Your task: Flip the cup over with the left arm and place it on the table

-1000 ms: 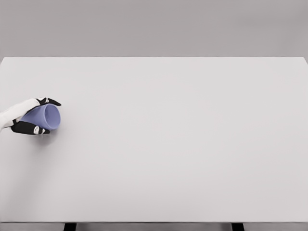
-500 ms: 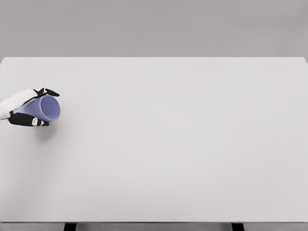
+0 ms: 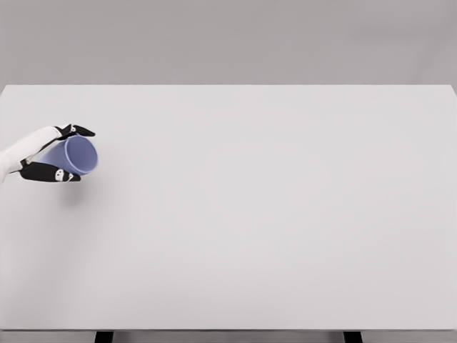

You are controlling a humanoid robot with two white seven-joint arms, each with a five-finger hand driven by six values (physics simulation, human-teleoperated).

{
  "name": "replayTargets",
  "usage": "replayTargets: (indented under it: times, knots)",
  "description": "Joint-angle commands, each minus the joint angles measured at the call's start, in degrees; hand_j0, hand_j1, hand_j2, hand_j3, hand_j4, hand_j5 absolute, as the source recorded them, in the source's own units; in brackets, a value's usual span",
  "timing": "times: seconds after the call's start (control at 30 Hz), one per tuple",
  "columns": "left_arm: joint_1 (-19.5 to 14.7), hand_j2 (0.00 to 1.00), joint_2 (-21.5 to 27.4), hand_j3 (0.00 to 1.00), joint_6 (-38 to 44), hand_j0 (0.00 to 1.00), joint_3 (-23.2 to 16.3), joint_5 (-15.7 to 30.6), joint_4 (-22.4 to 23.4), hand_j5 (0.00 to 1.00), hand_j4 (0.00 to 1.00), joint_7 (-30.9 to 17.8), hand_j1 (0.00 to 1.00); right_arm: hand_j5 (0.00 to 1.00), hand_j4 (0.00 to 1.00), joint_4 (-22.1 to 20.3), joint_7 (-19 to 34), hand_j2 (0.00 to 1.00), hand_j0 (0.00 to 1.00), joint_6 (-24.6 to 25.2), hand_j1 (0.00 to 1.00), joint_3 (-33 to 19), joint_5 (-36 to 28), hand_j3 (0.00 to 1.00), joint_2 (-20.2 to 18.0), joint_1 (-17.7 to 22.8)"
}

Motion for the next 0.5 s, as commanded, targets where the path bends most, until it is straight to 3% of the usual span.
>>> replayTargets:
  times: [0.0, 0.47]
  knots:
    - [0.0, 0.78, -0.2, 0.78, 0.0, 0.78, 0.5, 0.2, -0.3, 0.78, 0.78, 0.1, 0.78, 1.0, 1.0, 0.0, 0.0, 1.0, 1.0, 0.0, 1.0, 0.0, 0.0, 1.0, 0.0, 0.0]
    - [0.0, 0.78, -4.2, 0.78, -0.1, 0.78, 2.6, 0.3, -1.3, 0.78, 0.78, 0.1, 0.78, 1.0, 1.0, 0.0, 0.0, 1.0, 1.0, 0.0, 1.0, 0.0, 0.0, 1.0, 0.0, 0.0]
